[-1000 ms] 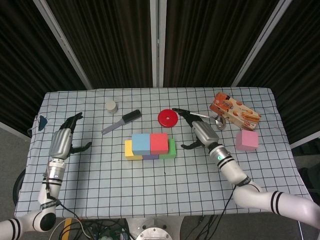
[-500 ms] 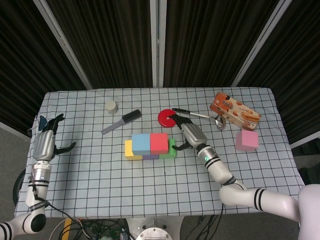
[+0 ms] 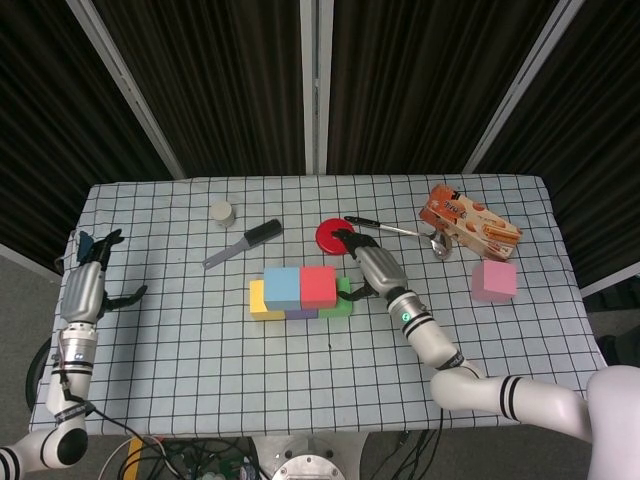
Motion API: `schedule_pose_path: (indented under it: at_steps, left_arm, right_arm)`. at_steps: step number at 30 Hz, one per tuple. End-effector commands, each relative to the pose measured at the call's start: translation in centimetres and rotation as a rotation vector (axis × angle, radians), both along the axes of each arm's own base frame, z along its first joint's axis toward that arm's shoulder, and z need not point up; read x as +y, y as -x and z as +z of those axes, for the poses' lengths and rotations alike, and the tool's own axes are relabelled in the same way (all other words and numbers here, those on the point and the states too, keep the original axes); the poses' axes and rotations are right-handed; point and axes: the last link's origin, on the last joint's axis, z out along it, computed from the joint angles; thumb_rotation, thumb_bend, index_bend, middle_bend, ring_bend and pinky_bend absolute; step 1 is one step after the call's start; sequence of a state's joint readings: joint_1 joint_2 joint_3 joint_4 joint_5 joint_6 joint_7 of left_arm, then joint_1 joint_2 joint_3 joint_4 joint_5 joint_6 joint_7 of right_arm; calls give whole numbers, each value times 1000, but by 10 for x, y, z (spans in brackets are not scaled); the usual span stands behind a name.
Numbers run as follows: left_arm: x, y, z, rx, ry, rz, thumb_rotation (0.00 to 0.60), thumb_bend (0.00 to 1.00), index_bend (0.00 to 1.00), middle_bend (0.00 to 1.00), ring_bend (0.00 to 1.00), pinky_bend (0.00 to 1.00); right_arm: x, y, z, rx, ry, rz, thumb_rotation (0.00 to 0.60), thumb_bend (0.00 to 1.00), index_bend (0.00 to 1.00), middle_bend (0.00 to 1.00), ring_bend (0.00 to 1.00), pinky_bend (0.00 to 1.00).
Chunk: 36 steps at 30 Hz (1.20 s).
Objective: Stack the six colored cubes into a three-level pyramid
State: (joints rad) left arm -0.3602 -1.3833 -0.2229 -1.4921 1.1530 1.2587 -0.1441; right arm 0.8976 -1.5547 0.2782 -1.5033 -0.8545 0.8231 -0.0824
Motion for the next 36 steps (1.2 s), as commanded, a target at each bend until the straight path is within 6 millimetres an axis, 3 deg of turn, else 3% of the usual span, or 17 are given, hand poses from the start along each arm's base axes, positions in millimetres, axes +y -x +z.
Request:
schedule_pose_path:
  at_steps: [1, 26, 31, 36]
  left_arm:
    - [-1, 1, 0, 0, 2, 2, 600, 165, 68, 130, 71, 170]
    - [-1, -1, -1, -5, 15, 6, 600, 165, 68, 130, 71, 171]
    - [-1, -2, 1, -12, 10, 4, 600, 165, 68, 130, 71, 172]
    - [-3, -7, 8, -9, -10, -21, 600, 165, 68, 130, 71, 174]
  right_arm:
    - [0, 0, -3, 1, -7, -1, 600, 127, 0, 0, 0, 0]
    - [3, -2, -1, -3, -13, 4, 600, 129, 0, 0, 0, 0]
    - [1, -2, 18, -2, 0, 15, 600, 129, 0, 0, 0, 0]
    - [0, -1, 63, 36, 69, 37, 600, 129, 0, 0, 0, 0]
